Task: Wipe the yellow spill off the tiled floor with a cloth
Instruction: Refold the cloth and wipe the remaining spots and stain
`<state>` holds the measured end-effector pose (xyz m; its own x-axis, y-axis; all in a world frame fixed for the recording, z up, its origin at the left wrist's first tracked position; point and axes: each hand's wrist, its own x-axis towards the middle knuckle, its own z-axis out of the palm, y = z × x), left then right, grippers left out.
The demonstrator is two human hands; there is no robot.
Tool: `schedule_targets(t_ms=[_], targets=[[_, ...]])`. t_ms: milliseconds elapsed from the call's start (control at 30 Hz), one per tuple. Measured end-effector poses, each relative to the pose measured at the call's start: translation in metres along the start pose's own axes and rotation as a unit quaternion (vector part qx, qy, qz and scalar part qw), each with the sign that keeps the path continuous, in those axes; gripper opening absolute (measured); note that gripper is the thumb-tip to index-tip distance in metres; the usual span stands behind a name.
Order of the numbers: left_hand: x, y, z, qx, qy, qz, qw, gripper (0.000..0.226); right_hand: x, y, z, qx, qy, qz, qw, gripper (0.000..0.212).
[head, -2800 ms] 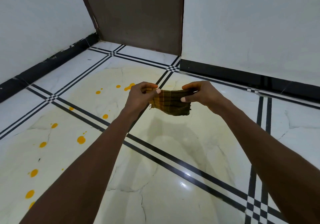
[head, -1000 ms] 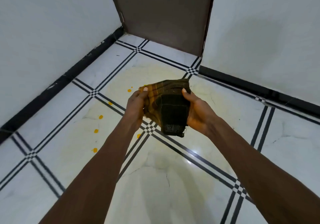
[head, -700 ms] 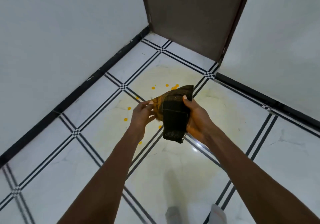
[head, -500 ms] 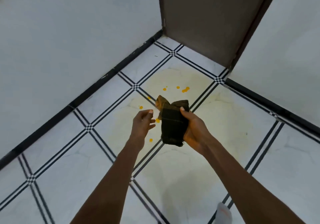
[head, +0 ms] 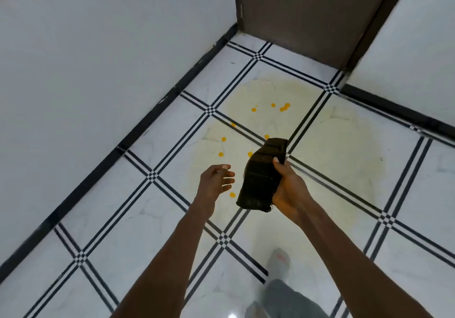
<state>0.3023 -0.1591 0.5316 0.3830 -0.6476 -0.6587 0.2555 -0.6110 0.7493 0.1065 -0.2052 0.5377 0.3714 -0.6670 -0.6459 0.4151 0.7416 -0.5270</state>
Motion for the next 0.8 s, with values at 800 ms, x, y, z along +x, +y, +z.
schedule_targets(t_ms=[800], targets=[[0.374,-0.183,-0.061,0.113,-0.092,-0.046,0.988,0.026,0.321,0.226,-0.087,-0.016,0.187,-0.053,0.981,0.038]])
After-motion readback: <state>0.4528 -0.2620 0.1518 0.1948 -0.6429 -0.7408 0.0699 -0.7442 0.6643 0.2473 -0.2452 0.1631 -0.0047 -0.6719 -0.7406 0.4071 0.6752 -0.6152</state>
